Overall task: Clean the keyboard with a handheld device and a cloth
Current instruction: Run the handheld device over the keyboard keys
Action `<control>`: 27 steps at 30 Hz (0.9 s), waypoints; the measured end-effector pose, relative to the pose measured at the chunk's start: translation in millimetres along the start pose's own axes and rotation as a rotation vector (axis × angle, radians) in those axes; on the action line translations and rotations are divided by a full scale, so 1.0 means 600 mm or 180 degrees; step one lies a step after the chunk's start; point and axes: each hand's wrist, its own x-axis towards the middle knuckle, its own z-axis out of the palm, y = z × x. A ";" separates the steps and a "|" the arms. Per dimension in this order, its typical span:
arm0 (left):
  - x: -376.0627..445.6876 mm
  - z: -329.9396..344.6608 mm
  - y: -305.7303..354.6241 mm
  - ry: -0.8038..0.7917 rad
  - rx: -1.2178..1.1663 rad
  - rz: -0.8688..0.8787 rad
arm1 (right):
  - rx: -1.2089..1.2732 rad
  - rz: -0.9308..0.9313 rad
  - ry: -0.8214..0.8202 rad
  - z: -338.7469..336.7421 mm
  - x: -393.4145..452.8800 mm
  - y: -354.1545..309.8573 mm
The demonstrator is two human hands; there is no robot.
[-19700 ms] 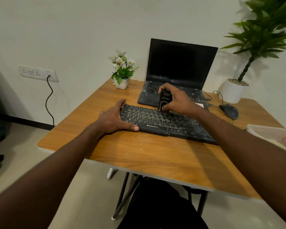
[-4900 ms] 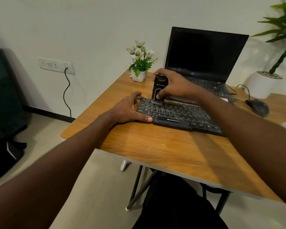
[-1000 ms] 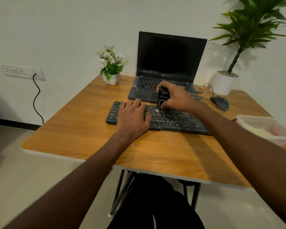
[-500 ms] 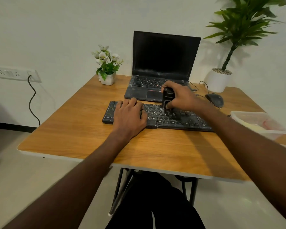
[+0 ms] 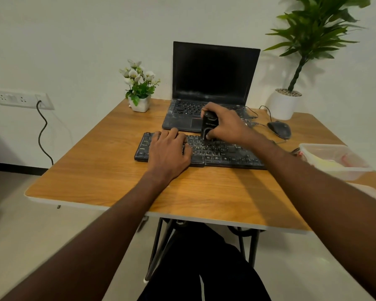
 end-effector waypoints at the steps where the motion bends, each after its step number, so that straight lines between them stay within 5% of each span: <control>1: 0.000 0.000 0.000 0.0007 -0.0039 0.0004 | 0.0110 -0.0002 -0.0056 0.003 0.005 0.001; 10: -0.001 0.002 -0.001 -0.0005 -0.0080 -0.0007 | -0.0138 -0.0122 -0.0359 0.002 0.029 -0.011; 16: -0.001 0.004 0.001 0.0035 -0.0036 -0.0033 | -0.1176 0.0079 -0.0433 -0.037 0.027 -0.019; 22: -0.001 0.003 0.000 0.0038 0.0012 -0.0016 | 0.0203 -0.0022 -0.0047 0.018 0.029 -0.032; 27: -0.001 0.004 0.001 0.0049 -0.0015 -0.0024 | -0.0625 0.0092 -0.0508 -0.005 0.048 -0.038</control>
